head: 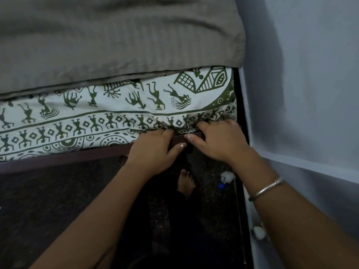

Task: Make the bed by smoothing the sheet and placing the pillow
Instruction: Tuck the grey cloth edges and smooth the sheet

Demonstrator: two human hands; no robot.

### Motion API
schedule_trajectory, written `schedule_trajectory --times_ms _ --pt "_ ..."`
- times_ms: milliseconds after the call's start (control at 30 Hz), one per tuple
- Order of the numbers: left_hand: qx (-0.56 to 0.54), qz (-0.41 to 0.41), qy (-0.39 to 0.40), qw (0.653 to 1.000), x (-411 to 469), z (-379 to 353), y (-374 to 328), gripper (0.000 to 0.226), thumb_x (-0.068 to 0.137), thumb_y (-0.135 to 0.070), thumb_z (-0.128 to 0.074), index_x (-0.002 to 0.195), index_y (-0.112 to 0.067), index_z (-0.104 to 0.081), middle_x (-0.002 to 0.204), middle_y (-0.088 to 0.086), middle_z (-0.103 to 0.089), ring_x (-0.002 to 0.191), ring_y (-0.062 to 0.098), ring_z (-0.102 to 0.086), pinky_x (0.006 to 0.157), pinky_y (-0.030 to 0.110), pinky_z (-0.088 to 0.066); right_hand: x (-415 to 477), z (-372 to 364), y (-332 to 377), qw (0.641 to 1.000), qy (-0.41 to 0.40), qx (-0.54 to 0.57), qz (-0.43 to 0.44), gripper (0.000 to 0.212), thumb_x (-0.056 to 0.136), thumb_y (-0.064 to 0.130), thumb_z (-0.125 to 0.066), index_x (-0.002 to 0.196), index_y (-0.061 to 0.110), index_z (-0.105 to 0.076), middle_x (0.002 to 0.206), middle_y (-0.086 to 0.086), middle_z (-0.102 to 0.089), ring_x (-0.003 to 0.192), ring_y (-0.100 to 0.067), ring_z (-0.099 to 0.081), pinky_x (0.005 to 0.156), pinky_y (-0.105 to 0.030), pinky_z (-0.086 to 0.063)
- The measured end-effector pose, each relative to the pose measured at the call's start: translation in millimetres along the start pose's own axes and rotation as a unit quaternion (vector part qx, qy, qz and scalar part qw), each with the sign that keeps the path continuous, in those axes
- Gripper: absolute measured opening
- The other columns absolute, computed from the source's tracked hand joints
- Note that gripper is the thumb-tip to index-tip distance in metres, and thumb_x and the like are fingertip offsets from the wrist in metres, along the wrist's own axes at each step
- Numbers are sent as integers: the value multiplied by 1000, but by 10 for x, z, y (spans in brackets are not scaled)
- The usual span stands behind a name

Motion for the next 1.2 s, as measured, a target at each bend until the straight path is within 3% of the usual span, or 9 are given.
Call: schedule_trajectory --times_ms 233,400,533,633,733,833,933,1033,1200 --pt "28 30 188 981 244 -70 5 62 90 -65 -32 117 -15 -57 117 14 -62 110 30 -56 78 33 -37 96 95 346 995 11 58 81 27 100 33 -36 110 17 -56 110 -10 -63 102 -33 -57 78 -37 -42" --pt "20 50 -53 997 7 323 154 40 92 -54 -41 105 -21 -60 101 5 -65 97 28 -59 67 32 -35 188 90 362 995 77 9 61 43 99 48 -30 114 20 -60 114 -11 -62 108 -31 -56 85 -40 -45" --pt "-13 87 100 991 -73 137 297 57 85 -70 -37 101 -21 -62 100 6 -65 98 27 -60 72 32 -40 218 633 606 987 -126 18 94 29 95 39 -44 103 16 -60 98 -6 -63 91 -27 -58 68 -32 -40" --pt "-52 84 133 986 24 342 309 49 88 -63 -42 113 -27 -64 106 6 -65 103 25 -59 81 34 -46 356 733 759 989 -99 23 103 23 92 38 -49 99 17 -57 98 -4 -62 92 -25 -57 69 -30 -37" --pt "-41 76 -57 995 197 926 389 30 90 -44 -51 104 -21 -65 101 5 -66 99 26 -58 75 34 -43 525 838 796 994 -36 -31 100 24 91 35 -52 107 19 -59 109 -6 -63 102 -27 -58 72 -32 -39" --pt "-46 71 -176 981 399 1346 530 41 89 -36 -58 124 -17 -52 120 8 -55 110 30 -51 85 38 -40 655 1361 749 981 -171 -7 86 22 94 30 -47 109 17 -58 108 -8 -64 100 -30 -58 71 -33 -40" --pt "62 94 -140 984 639 1333 701 54 85 -45 -61 129 -20 -42 127 8 -44 114 31 -45 89 41 -40 853 1598 675 972 -223 22 76 29 93 31 -51 119 18 -53 117 -7 -60 107 -29 -55 81 -35 -44" --pt "136 77 -110 981 790 1104 770 35 89 -36 -54 119 -21 -44 119 4 -48 106 29 -49 82 37 -38 1065 1322 776 987 -92 -79 108 48 86 43 -59 128 24 -44 127 -6 -49 116 -29 -44 91 -40 -39" --pt "30 14 -70 997 947 1171 821 19 92 -24 -48 108 -18 -53 103 3 -56 94 25 -55 69 31 -35 1098 1290 850 979 -112 -98 142 30 91 16 -47 121 16 -50 114 -9 -55 105 -28 -52 72 -31 -33"
Point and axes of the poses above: each hand's wrist, its own x-axis towards the middle knuckle, its own z-axis out of the back of the hand, y = z × x, the point moved 7 cm from there along x, towards the middle knuckle
